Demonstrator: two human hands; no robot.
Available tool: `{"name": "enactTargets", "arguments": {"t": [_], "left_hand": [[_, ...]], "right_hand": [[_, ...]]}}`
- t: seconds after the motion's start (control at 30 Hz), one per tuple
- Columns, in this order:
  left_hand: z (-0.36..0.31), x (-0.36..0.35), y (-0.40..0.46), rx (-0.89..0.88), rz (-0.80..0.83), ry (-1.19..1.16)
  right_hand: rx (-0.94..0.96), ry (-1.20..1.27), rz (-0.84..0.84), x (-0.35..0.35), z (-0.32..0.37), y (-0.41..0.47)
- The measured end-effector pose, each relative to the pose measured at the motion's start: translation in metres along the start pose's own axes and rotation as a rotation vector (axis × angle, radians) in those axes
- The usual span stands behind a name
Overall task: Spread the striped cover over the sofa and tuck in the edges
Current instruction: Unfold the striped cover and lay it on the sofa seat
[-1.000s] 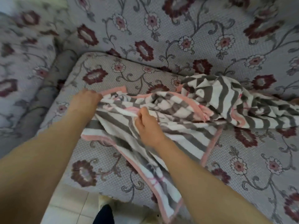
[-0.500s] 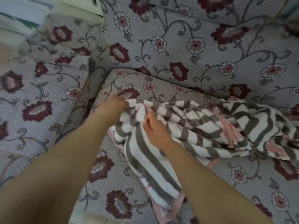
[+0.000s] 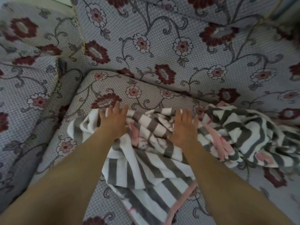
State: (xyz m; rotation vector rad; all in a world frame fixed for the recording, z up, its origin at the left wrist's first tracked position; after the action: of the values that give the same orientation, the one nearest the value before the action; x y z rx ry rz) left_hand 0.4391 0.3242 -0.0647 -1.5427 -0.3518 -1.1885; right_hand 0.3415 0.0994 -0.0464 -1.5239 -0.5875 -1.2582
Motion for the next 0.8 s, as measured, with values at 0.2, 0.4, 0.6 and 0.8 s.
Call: {"name": "enactTargets", "arguments": {"t": [0.2,0.4,0.6,0.8], "left_hand": [[-0.026,-0.049,0.012,-0.02,0.145,0.143],[-0.068,-0.076,-0.058,-0.302,0.585,-0.018],[-0.076,-0.075,-0.075,-0.267,0.433,-0.005],[-0.107,-0.123,-0.081,-0.297,0.595,0.106]], "right_hand": [[-0.157,0.079,0.187,-0.033,-0.041,0.012],[0.335,0.06,0.526,-0.072,-0.02,-0.061],[0.364,0.086,0.616,-0.088,-0.04,-0.088],[0.331,-0.022,0.632,-0.118,-0.042,-0.098]]}}
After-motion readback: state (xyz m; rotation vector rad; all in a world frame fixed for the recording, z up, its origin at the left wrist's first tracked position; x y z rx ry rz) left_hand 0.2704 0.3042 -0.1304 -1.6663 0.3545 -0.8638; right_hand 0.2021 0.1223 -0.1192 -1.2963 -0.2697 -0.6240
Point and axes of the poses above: each hand's wrist, its own y-axis towards the middle knuckle, its own x-axis out of the back of the hand, z = x × y, the point moved 7 cm from there along y, towards the middle knuckle, and after that the axes turned 14 degrees about y, right-handed, at the moved point
